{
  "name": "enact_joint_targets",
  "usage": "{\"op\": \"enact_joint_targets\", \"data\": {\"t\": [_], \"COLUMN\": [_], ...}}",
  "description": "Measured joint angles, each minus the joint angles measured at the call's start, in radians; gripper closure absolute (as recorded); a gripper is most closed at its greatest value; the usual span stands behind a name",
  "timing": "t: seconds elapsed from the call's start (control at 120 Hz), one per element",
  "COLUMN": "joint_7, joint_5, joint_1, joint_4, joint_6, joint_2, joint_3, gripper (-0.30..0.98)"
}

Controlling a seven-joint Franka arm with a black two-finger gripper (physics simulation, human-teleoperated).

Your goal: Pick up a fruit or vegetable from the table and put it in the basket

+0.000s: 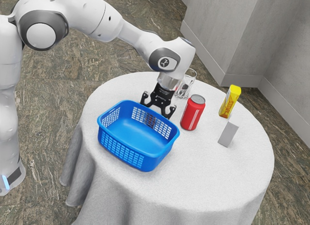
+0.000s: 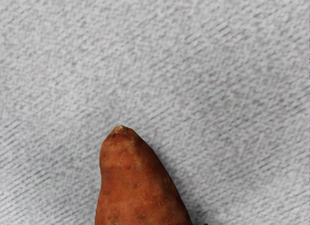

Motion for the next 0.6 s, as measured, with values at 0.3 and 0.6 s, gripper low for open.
{"op": "enact_joint_targets", "data": {"t": [0.3,0.6], "joint_7": [-0.001,-0.003], "joint_5": [0.004,0.027], "joint_1": [-0.001,0.001], "joint_4": [0.007,0.078], "joint_6": [0.001,-0.03], "joint_2": [-0.02,-0.078], "joint_3": [-0.001,-0.003], "gripper": [0.48,0.49]}}
